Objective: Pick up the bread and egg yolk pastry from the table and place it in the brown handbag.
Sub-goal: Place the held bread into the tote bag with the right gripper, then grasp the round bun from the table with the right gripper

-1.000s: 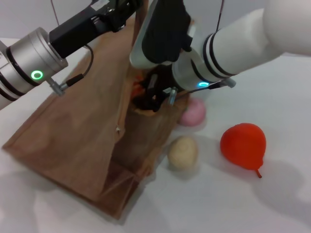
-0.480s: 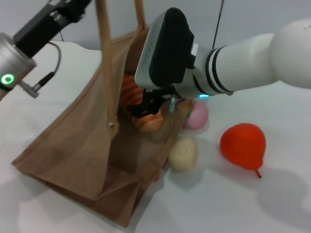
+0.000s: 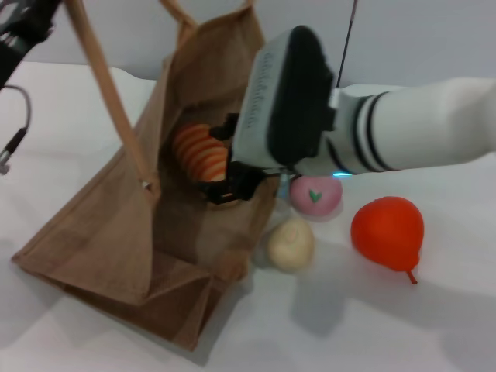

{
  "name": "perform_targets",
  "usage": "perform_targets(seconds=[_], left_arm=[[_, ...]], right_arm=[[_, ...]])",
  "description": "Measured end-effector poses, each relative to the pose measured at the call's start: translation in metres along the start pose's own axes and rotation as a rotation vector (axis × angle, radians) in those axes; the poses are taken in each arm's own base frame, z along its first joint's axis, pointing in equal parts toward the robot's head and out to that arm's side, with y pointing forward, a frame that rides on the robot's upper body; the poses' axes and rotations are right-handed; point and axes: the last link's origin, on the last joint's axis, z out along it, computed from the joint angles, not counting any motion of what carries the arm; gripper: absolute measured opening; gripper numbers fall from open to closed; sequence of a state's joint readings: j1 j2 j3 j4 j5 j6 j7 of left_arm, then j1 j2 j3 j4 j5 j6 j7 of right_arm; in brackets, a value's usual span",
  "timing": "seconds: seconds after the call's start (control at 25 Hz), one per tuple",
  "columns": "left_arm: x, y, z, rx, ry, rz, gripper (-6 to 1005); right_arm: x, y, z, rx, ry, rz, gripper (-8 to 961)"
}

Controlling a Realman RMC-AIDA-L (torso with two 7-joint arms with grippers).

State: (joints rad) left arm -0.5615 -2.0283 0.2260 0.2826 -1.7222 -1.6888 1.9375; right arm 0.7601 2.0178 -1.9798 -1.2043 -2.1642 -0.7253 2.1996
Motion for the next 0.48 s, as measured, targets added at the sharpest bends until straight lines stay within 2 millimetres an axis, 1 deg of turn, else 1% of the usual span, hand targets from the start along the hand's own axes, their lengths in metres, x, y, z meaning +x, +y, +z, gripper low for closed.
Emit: perform_targets(seconds=[0.08, 0.28, 0.36, 0.4, 0.48], left_arm=[[0.001, -0.003, -0.007, 0.029, 0.009, 0.009, 153], [0.000, -0.009, -0.019, 0.097, 0.030, 0.030, 153], [0.000, -0.010, -0.022, 0.107, 0.029, 0.032, 154], [0.000, -0.010, -0.024, 0.112, 0.030, 0.032, 154], [0.001, -0.011, -0.025, 0.119, 0.034, 0.034, 154]], right_arm=[[0.004, -0.002, -0.011, 0.004, -0.011, 0.019, 815], [0.019, -0.016, -0.047, 0.039, -0.039, 0.080, 815], [0.025, -0.019, -0.057, 0.048, -0.041, 0.102, 815], [0.029, -0.019, -0.061, 0.047, -0.034, 0.114, 815], [0.043, -0.021, -0.070, 0.033, -0.002, 0.154, 816]])
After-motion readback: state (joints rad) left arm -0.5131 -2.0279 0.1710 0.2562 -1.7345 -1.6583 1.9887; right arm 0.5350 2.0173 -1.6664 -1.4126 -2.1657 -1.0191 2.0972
